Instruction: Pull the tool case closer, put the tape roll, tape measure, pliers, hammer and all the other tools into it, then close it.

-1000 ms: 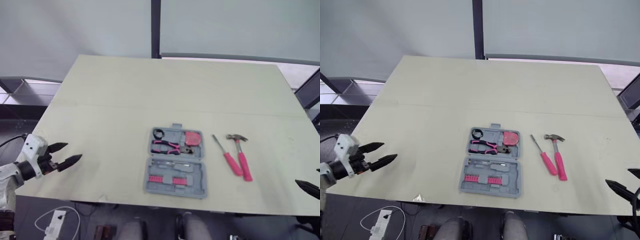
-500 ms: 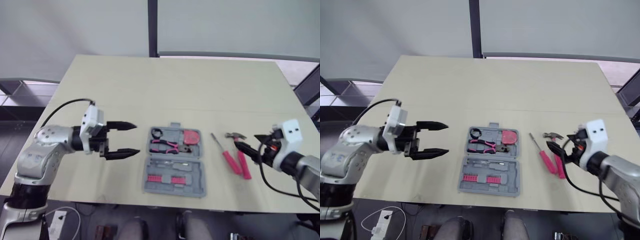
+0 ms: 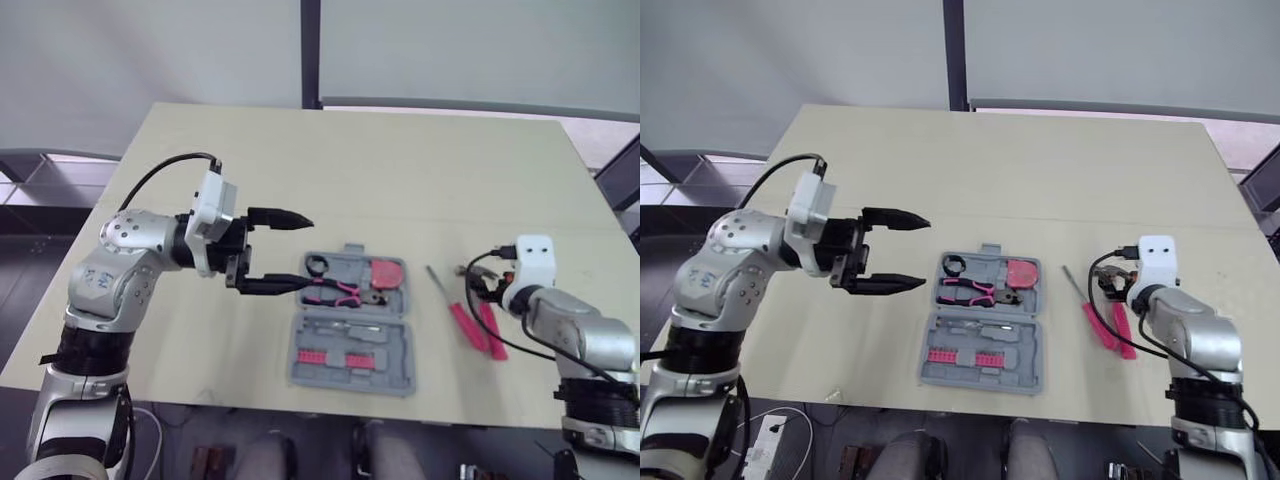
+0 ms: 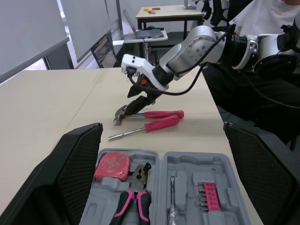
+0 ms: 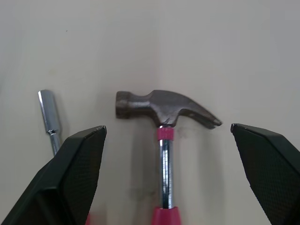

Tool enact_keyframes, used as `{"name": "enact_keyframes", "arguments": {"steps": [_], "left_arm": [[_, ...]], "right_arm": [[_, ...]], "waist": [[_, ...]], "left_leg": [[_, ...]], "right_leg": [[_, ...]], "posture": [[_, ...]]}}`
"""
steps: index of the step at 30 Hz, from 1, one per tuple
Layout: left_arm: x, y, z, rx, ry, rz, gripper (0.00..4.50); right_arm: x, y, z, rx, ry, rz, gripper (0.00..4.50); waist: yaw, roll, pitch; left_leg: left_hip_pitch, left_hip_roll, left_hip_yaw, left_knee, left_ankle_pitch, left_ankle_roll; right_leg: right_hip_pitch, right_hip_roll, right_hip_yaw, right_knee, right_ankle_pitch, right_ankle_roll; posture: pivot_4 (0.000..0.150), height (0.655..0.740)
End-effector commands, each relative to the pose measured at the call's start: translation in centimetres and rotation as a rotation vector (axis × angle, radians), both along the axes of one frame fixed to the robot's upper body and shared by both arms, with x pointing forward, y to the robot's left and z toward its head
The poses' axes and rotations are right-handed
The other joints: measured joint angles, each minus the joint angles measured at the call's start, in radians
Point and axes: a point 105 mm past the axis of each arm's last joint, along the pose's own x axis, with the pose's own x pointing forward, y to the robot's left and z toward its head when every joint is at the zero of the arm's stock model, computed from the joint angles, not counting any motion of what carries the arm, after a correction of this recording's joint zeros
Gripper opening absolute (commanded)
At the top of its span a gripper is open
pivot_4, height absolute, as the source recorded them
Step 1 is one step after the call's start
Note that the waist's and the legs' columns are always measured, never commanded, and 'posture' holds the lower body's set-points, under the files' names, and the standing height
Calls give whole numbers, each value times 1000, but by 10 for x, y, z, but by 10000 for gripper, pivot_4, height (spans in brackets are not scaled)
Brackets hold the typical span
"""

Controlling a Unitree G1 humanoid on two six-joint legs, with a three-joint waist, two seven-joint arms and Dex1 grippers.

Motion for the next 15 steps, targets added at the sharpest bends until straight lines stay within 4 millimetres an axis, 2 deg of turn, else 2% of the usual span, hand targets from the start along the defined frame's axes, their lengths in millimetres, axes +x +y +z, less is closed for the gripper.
{"name": "enact_keyframes", "arguments": {"steps": [1, 7, 10, 15], "left_arm": [[-8, -7, 7, -16, -21, -42, 44253], [-10, -10, -7, 34, -40, -55, 44253], [-9, -11, -8, 33, -47, -48, 45000], [-8, -14, -9, 19, -58, -42, 45000]], "right_arm": [[-1, -10, 2, -14, -29, -50, 45000], [-4, -11, -7, 1, -20, -59, 45000], [-4, -11, -10, 34, -18, -61, 36441], [-3, -22, -18, 29, -9, -103, 12044]], "waist": [[0, 0, 0], [-1, 0, 0], [-1, 0, 0], [-1, 0, 0]], "left_leg": [[0, 0, 0, 0, 0, 0], [0, 1, 0, 4, 0, 0], [0, 2, 0, 5, 0, 0], [0, 2, 0, 5, 0, 0]], "right_leg": [[0, 0, 0, 0, 0, 0], [0, -1, 3, 3, 0, 0], [0, -1, 3, 4, 0, 0], [0, -1, 3, 4, 0, -1]], "posture": [[1500, 7400], [1500, 7400], [1500, 7400], [1500, 7400]]}}
